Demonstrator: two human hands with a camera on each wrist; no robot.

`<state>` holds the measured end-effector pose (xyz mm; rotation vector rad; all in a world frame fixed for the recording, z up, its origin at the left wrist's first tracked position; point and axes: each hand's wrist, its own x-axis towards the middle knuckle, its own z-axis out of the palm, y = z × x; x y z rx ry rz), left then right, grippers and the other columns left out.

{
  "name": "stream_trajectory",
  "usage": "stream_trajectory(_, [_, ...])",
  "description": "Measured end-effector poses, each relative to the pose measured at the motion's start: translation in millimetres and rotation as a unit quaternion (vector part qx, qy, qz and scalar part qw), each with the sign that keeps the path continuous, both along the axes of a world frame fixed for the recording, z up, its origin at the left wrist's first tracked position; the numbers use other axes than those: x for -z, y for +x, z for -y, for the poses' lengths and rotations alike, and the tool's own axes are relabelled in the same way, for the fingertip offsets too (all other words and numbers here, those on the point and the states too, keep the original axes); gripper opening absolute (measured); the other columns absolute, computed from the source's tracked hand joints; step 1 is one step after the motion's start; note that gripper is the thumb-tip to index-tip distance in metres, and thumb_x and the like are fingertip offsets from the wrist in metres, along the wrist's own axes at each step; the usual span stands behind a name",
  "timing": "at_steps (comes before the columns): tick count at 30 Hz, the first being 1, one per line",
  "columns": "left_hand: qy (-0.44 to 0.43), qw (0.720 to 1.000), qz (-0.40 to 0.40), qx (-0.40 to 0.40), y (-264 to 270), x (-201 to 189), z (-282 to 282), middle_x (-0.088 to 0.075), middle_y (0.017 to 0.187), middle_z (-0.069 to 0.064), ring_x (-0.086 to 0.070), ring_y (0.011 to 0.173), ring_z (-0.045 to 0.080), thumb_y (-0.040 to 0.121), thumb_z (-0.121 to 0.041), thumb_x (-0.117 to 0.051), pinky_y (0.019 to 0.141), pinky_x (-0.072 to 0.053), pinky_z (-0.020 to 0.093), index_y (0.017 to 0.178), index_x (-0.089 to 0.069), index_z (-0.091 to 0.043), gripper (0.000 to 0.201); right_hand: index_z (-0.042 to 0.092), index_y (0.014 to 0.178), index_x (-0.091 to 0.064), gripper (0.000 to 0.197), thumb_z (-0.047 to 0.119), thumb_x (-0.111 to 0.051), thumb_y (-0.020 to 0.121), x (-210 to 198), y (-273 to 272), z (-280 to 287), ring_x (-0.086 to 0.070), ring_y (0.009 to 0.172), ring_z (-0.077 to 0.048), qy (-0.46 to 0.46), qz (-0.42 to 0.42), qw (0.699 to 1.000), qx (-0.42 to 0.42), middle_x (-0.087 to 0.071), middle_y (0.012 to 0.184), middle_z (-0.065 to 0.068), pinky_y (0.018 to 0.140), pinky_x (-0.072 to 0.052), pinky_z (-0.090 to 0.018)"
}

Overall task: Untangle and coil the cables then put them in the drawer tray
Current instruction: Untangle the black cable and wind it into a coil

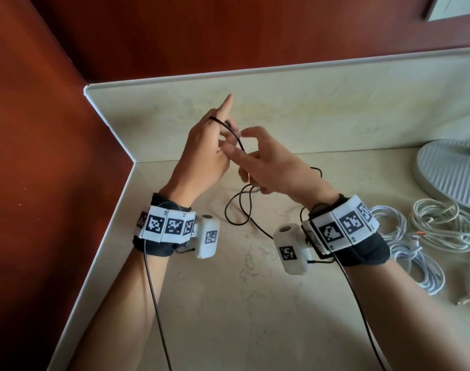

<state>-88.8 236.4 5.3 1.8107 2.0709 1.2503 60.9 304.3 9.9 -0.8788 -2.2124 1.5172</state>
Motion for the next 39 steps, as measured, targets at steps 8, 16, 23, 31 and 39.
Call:
stream_trajectory(8, [0.077, 0.99, 0.105, 0.048, -3.0, 0.2, -4.0, -0.064, 0.116, 0.006, -0.069, 0.114, 0.02, 0.107, -0.002, -0.044, 0.105, -0.053, 0.043, 0.158, -0.035, -0.006, 0.052, 0.014, 0.131, -0.051, 0.044, 0.045, -0.063, 0.102, 0.1, 1.9, -3.0, -0.053, 0.059, -0.018, -0.055, -0.062, 0.997, -0.002, -0.077, 0.103, -0.01, 0.052, -0.047, -0.033])
stream_trajectory(16, [0.116, 0.967, 0.196, 0.116, 10.0, -14.3, 1.7, -0.059, 0.121, 0.027, -0.068, 0.119, 0.026, 0.111, -0.004, -0.038, 0.11, -0.048, 0.035, 0.156, -0.033, 0.003, 0.045, 0.026, 0.146, -0.042, 0.052, 0.034, -0.067, 0.101, 0.5, 2.2, -4.0, -0.049, 0.061, -0.012, -0.141, -0.136, 0.978, -0.064, -0.067, 0.121, -0.027, 0.057, -0.049, -0.03])
stream_trajectory(23, [0.136, 0.987, 0.067, 0.051, 0.6, -14.0, 1.0, -0.059, 0.126, 0.011, -0.07, 0.104, 0.016, 0.109, -0.014, -0.049, 0.09, -0.056, 0.026, 0.157, -0.036, -0.005, 0.051, 0.016, 0.117, -0.06, 0.03, 0.042, -0.062, 0.102, 5.0, 0.2, -5.9, -0.032, 0.051, -0.013, -0.087, -0.122, 0.989, -0.013, -0.062, 0.075, -0.003, 0.048, -0.03, -0.027])
stream_trajectory(31, [0.034, 0.992, -0.022, -0.116, -13.5, -6.3, 4.1, -0.058, 0.083, -0.014, -0.054, 0.06, -0.003, 0.105, -0.046, -0.048, 0.062, -0.04, 0.022, 0.139, -0.052, -0.018, 0.044, 0.026, 0.089, -0.05, 0.02, 0.031, -0.05, 0.108, 14.6, -2.9, -7.2, -0.043, 0.08, -0.011, 0.223, -0.025, 0.974, 0.021, -0.052, 0.07, -0.001, 0.067, -0.035, -0.03])
stream_trajectory(39, [0.004, 0.982, 0.131, -0.133, -18.5, -11.3, 4.3, -0.061, 0.068, -0.005, -0.056, 0.054, 0.011, 0.096, -0.068, -0.047, 0.054, -0.043, 0.028, 0.096, -0.055, -0.017, 0.052, 0.012, 0.079, -0.043, 0.034, 0.024, -0.041, 0.111, 7.7, -6.4, 3.8, -0.045, 0.064, -0.02, 0.225, -0.037, 0.972, -0.047, -0.058, 0.071, -0.005, 0.063, -0.038, -0.035])
